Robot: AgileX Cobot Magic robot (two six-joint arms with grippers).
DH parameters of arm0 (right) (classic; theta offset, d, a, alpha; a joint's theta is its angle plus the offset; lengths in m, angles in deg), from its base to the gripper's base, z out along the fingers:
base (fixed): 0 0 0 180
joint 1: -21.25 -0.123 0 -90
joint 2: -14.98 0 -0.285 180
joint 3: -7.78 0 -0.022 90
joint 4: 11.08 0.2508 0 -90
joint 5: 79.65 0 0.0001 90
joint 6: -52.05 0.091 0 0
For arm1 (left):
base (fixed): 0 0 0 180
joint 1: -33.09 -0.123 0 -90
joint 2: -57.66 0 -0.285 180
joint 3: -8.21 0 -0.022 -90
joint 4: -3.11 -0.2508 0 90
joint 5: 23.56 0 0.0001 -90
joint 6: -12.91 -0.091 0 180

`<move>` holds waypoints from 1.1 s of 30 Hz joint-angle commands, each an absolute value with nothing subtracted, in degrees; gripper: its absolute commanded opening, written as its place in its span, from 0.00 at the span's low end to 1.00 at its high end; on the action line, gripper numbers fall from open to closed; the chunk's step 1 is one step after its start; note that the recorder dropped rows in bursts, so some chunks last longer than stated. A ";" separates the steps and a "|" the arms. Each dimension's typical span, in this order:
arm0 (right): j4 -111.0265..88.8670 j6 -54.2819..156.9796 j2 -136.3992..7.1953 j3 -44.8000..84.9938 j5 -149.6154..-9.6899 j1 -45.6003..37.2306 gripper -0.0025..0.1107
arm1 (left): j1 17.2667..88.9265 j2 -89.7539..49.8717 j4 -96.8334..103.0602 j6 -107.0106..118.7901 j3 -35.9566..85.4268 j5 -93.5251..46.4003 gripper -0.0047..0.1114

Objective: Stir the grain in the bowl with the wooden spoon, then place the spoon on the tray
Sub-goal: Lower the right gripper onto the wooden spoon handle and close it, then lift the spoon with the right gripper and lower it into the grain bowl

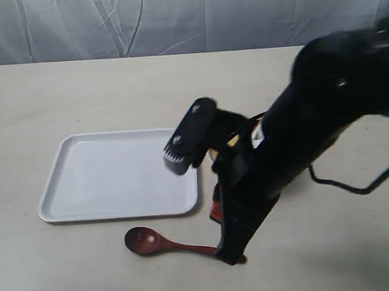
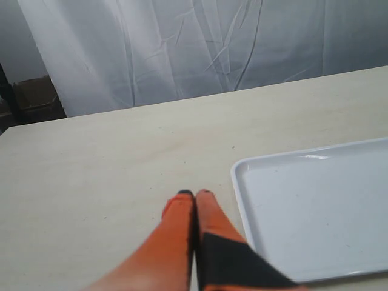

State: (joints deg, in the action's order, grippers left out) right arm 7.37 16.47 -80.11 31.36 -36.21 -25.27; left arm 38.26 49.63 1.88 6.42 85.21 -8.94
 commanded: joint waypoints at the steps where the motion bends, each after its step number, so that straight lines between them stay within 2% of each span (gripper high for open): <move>1: 1.21 15.76 -88.61 28.19 -36.62 -30.31 0.02 | 38.30 49.87 2.01 6.46 85.43 -9.45 0.04; 3: -0.91 16.71 -91.29 27.37 -37.32 -31.55 0.07 | 38.30 49.87 2.01 6.46 85.43 -9.45 0.04; 7: -3.63 19.70 -95.14 26.58 -39.75 -32.81 0.31 | 38.30 49.87 2.01 6.46 85.43 -9.45 0.04; 9: -3.88 20.00 -96.44 26.58 -40.48 -32.84 0.35 | 38.30 49.87 2.01 6.46 85.43 -9.45 0.04; 26: -5.73 23.29 -102.29 26.58 -45.97 -32.84 0.34 | 38.30 49.87 2.01 6.46 85.43 -9.45 0.04; 28: -6.03 23.71 -102.18 26.58 -45.32 -32.84 0.18 | 38.30 49.87 2.01 6.46 85.43 -9.45 0.04; 29: -6.03 23.90 -101.46 26.31 -44.16 -32.84 0.02 | 38.30 49.87 2.01 6.46 85.43 -9.45 0.04; 33: -6.91 25.29 -95.28 21.76 -33.91 -32.72 0.02 | 38.30 49.87 2.16 6.46 85.43 -9.45 0.04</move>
State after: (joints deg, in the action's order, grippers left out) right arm -5.68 25.00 -99.04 24.38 -39.48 -32.72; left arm 38.26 49.63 1.88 6.42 85.21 -8.94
